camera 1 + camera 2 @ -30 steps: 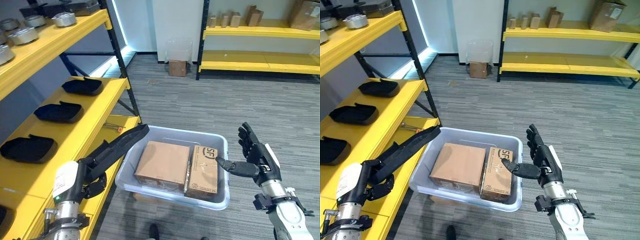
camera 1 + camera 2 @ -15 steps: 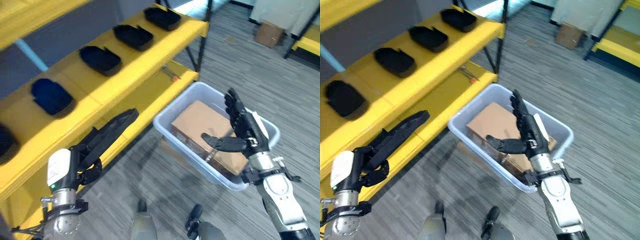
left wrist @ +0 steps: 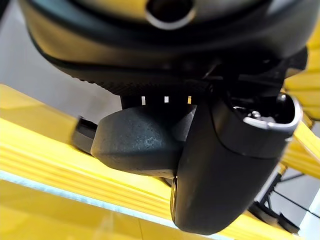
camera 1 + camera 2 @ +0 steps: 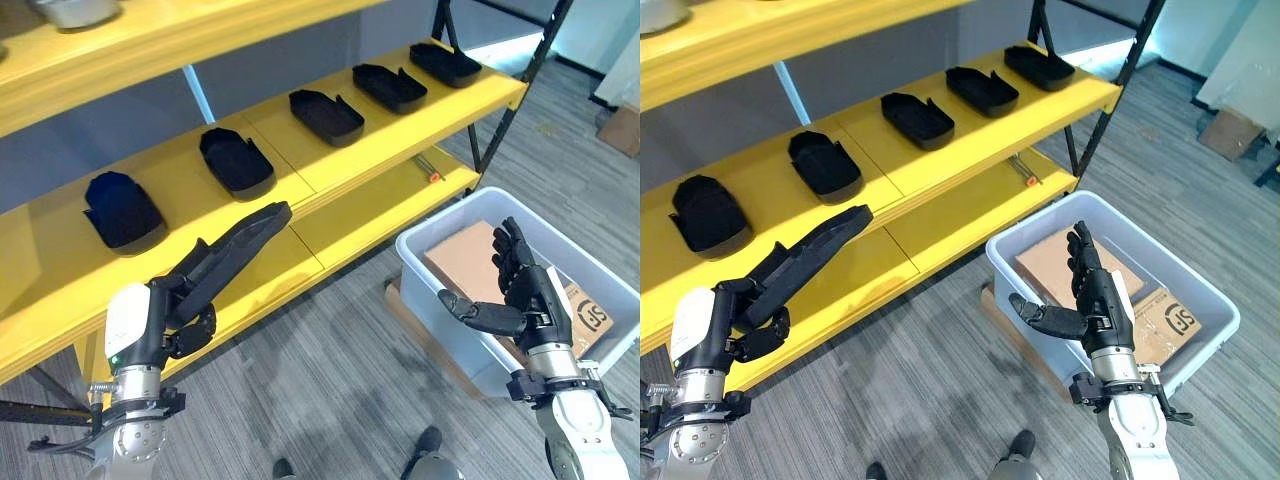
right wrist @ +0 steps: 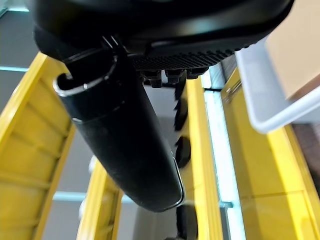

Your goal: Move parts from the plastic box to the shelf.

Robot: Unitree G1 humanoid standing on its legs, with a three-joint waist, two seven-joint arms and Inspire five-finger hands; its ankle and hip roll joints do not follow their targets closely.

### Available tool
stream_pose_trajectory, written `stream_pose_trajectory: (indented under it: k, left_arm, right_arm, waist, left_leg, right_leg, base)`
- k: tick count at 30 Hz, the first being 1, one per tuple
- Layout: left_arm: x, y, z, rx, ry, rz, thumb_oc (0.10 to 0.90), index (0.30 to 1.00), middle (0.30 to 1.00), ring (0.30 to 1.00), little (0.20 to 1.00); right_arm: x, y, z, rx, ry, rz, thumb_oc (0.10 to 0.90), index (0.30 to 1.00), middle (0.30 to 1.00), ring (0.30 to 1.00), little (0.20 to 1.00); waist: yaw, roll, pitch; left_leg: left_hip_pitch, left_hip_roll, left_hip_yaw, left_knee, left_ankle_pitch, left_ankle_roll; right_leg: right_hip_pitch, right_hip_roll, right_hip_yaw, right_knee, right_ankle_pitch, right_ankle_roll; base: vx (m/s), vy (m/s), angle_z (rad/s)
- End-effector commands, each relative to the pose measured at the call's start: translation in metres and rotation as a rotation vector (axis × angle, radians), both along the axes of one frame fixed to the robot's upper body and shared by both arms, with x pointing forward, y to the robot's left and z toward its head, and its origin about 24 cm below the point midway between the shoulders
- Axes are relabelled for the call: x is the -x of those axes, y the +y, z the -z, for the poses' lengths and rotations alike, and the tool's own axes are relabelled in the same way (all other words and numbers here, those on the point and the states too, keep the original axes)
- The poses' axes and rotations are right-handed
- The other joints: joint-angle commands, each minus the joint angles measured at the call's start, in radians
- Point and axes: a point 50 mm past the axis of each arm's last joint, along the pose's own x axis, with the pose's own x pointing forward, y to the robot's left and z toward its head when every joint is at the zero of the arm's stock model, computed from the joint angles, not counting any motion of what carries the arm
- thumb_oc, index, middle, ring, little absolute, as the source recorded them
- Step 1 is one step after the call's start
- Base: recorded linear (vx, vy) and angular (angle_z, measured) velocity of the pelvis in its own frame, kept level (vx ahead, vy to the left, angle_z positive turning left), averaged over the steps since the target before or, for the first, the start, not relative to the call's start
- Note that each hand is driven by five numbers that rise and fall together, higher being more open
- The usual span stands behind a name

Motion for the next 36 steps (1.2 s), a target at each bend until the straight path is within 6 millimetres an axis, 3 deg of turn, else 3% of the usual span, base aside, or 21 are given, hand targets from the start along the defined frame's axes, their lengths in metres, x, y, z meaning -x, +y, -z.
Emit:
stream_pose_trajectory:
  k: [1, 6, 9, 11, 12, 13, 14, 15, 17, 19, 21, 24, 30, 32, 34, 36]
  left_arm:
    - [-0.013, -0.004, -0.069, -0.144, -0.357, 0.062, 0.4, 0.3, 0.3, 0.3, 0.3]
    - [-0.012, -0.004, -0.069, -0.138, -0.361, 0.06, 0.4, 0.3, 0.3, 0.3, 0.3]
    - [-0.012, -0.005, -0.07, -0.149, -0.364, 0.064, 0.4, 0.3, 0.3, 0.3, 0.3]
    - [-0.014, -0.005, -0.071, -0.159, -0.363, 0.075, 0.4, 0.3, 0.3, 0.3, 0.3]
    - [-0.019, -0.01, -0.068, -0.115, -0.353, 0.105, 0.4, 0.3, 0.3, 0.3, 0.3]
    - [-0.019, -0.01, -0.068, -0.115, -0.353, 0.105, 0.4, 0.3, 0.3, 0.3, 0.3]
    - [-0.02, -0.012, -0.066, -0.109, -0.339, 0.114, 0.4, 0.3, 0.3, 0.3, 0.3]
    - [-0.02, -0.012, -0.063, -0.111, -0.322, 0.114, 0.4, 0.3, 0.3, 0.3, 0.3]
    - [-0.018, -0.011, -0.06, -0.113, -0.299, 0.101, 0.4, 0.3, 0.3, 0.3, 0.3]
    - [-0.018, -0.012, -0.058, -0.103, -0.291, 0.105, 0.4, 0.3, 0.3, 0.3, 0.3]
    - [-0.018, -0.014, -0.057, -0.101, -0.282, 0.113, 0.4, 0.3, 0.3, 0.3, 0.3]
    - [-0.014, -0.013, -0.053, -0.085, -0.271, 0.1, 0.4, 0.3, 0.3, 0.3, 0.3]
    - [-0.005, -0.007, -0.043, -0.037, -0.249, 0.043, 0.4, 0.3, 0.3, 0.3, 0.3]
    - [-0.007, -0.008, -0.044, -0.02, -0.257, 0.051, 0.4, 0.3, 0.3, 0.3, 0.3]
    - [-0.009, -0.01, -0.045, -0.014, -0.26, 0.062, 0.4, 0.3, 0.3, 0.3, 0.3]
    - [-0.012, -0.012, -0.047, -0.008, -0.266, 0.079, 0.4, 0.3, 0.3, 0.3, 0.3]
  right_arm:
    - [-0.008, -0.001, -0.052, 0.095, -0.28, -0.026, 0.9, 1.0, 1.0, 1.0, 1.0]
    - [-0.01, 0.004, -0.05, 0.085, -0.277, -0.036, 0.9, 1.0, 1.0, 1.0, 1.0]
    - [-0.01, 0.007, -0.049, 0.084, -0.275, -0.04, 0.9, 1.0, 1.0, 1.0, 1.0]
    - [-0.01, 0.01, -0.048, 0.087, -0.279, -0.036, 0.9, 1.0, 1.0, 1.0, 1.0]
    - [-0.01, 0.009, -0.045, 0.086, -0.266, -0.025, 0.9, 1.0, 1.0, 1.0, 1.0]
    - [-0.01, 0.008, -0.045, 0.086, -0.267, -0.025, 0.9, 1.0, 1.0, 1.0, 1.0]
    - [-0.009, 0.007, -0.043, 0.078, -0.254, -0.027, 0.9, 1.0, 1.0, 1.0, 1.0]
    - [-0.008, 0.007, -0.041, 0.071, -0.243, -0.035, 0.9, 1.0, 1.0, 1.0, 1.0]
    - [-0.005, 0.005, -0.039, 0.065, -0.222, -0.05, 0.9, 1.0, 1.0, 1.0, 1.0]
    - [-0.004, 0.004, -0.038, 0.067, -0.214, -0.054, 0.9, 1.0, 1.0, 1.0, 1.0]
    - [-0.002, 0.001, -0.035, 0.063, -0.198, -0.053, 0.9, 1.0, 1.0, 1.0, 1.0]
    - [0.002, -0.001, -0.036, 0.065, -0.196, -0.051, 0.9, 1.0, 1.0, 1.0, 1.0]
    - [0.002, 0.001, -0.036, 0.082, -0.188, -0.061, 0.9, 1.0, 1.0, 1.0, 1.0]
    - [0.0, -0.001, -0.039, 0.072, -0.201, -0.063, 0.9, 1.0, 1.0, 1.0, 1.0]
    - [0.001, -0.002, -0.041, 0.076, -0.206, -0.063, 0.9, 1.0, 1.0, 1.0, 1.0]
    - [0.001, -0.005, -0.042, 0.086, -0.207, -0.055, 0.9, 1.0, 1.0, 1.0, 1.0]
  waist:
    - [-0.004, 0.035, -0.038]
    - [0.026, -0.011, -0.036]
    - [0.04, -0.02, -0.03]
    - [0.03, -0.005, -0.016]
    - [-0.034, 0.025, 0.019]
    - [-0.03, 0.026, 0.018]
    - [-0.049, 0.035, 0.022]
    - [-0.056, 0.038, 0.025]
    - [-0.059, 0.032, 0.018]
    - [-0.076, 0.021, 0.011]
    - [-0.091, 0.002, -0.003]
    - [-0.081, -0.012, -0.016]
    - [-0.058, 0.001, -0.046]
    - [-0.056, -0.002, -0.013]
    - [-0.061, 0.0, 0.004]
    - [-0.07, 0.002, 0.029]
  left_leg:
    - [0.005, -0.041, 0.004, -0.05, -0.051, 0.088]
    - [-0.035, -0.106, -0.031, 0.021, -0.108, 0.121]
    - [-0.061, -0.146, -0.054, 0.069, -0.142, 0.15]
    - [-0.048, -0.173, -0.08, 0.046, -0.136, 0.185]
    - [-0.014, -0.188, -0.125, -0.004, -0.087, 0.214]
    - [-0.014, -0.187, -0.121, -0.007, -0.085, 0.213]
    - [0.0, -0.185, -0.136, -0.026, -0.07, 0.214]
    - [0.011, -0.191, -0.144, -0.041, -0.06, 0.216]
    - [0.011, -0.202, -0.162, -0.061, -0.041, 0.217]
    - [0.0, -0.212, -0.179, -0.058, -0.027, 0.214]
    - [-0.006, -0.224, -0.198, -0.055, -0.028, 0.206]
    - [-0.032, -0.231, -0.205, -0.058, -0.01, 0.195]
    - [-0.041, -0.221, -0.182, -0.051, -0.015, 0.187]
    - [-0.095, -0.215, -0.177, 0.089, -0.052, 0.169]
    - [-0.122, -0.215, -0.18, 0.153, -0.071, 0.159]
    - [-0.169, -0.192, -0.161, 0.261, -0.078, 0.128]
  right_leg:
    - [0.052, -0.031, -0.036, 0.013, -0.069, 0.093]
    - [0.083, -0.094, -0.048, -0.02, 0.033, 0.131]
    - [0.094, -0.135, -0.054, -0.003, 0.072, 0.137]
    - [0.074, -0.158, 0.005, 0.091, 0.08, 0.13]
    - [-0.049, -0.041, 0.252, 0.229, -0.001, 0.067]
    - [-0.057, -0.04, 0.258, 0.235, -0.005, 0.065]
    - [-0.087, 0.059, 0.315, 0.26, -0.083, 0.035]
    - [-0.109, 0.123, 0.319, 0.281, -0.127, 0.016]
    - [-0.087, 0.198, 0.258, 0.272, -0.205, -0.018]
    - [-0.097, 0.293, 0.308, 0.257, -0.24, -0.031]
    - [-0.064, 0.377, 0.405, 0.17, -0.27, -0.04]
    - [-0.025, 0.391, 0.481, 0.034, -0.233, -0.044]
    - [0.035, 0.38, 0.477, -0.056, -0.211, -0.039]
    - [0.042, 0.371, 0.471, -0.046, -0.222, -0.056]
    - [0.039, 0.367, 0.458, -0.031, -0.229, -0.064]
    - [0.04, 0.358, 0.436, -0.011, -0.245, -0.082]
  base:
    - [-0.01, 0.227, 0.07]
    - [-0.02, 0.17, 0.19]
    - [-0.02, 0.263, 0.41]
    - [0.0, 0.483, 0.59]
    - [-0.02, 0.406, 0.66]
    - [0.01, 0.365, 0.79]
    - [0.06, 0.152, 0.88]
    - [0.08, 0.21, 0.66]
    - [0.05, 0.094, 0.32]
    - [0.04, -0.001, 0.47]
    - [0.05, -0.038, 0.53]
    - [0.0, -0.064, 0.34]
    - [0.03, -0.098, -0.08]
    - [-0.05, -0.145, 0.0]
    - [-0.07, -0.091, 0.2]
    - [-0.07, -0.083, 0.36]
